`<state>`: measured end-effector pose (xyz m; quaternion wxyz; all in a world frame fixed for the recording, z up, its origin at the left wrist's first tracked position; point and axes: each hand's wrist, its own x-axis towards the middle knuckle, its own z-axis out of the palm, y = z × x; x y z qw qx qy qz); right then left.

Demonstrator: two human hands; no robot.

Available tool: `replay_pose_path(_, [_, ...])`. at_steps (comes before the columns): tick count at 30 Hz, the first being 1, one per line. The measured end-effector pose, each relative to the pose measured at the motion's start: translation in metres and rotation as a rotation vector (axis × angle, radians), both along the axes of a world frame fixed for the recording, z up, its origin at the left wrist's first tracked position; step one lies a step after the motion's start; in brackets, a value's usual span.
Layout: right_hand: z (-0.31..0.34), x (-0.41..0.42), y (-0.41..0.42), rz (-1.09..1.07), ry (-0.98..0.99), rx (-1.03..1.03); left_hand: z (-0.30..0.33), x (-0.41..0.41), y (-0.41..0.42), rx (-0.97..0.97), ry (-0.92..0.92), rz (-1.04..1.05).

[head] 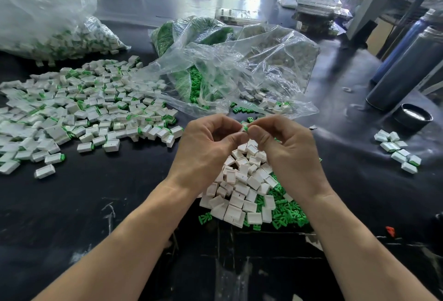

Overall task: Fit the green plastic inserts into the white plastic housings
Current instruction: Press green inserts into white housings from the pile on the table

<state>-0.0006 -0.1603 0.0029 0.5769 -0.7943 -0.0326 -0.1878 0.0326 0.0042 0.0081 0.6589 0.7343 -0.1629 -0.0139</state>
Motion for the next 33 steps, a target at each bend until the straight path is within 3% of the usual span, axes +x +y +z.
replay_pose_path(11, [-0.006, 0.003, 0.003, -0.076, 0.076, -0.102, -0.005, 0.005, 0.007, 0.153, -0.031, 0.008])
replay_pose_path(17, [-0.007, 0.003, -0.006, -0.180, 0.125, -0.007, -0.008, 0.019, 0.029, 0.595, -0.144, 0.232])
replay_pose_path(23, [-0.006, 0.001, -0.006, -0.180, 0.158, -0.060, -0.006, 0.037, 0.045, 0.955, -0.210, 0.487])
replay_pose_path(33, [-0.005, 0.003, -0.015, -0.230, 0.178, -0.032, -0.018, 0.051, 0.058, 1.015, -0.245, 0.606])
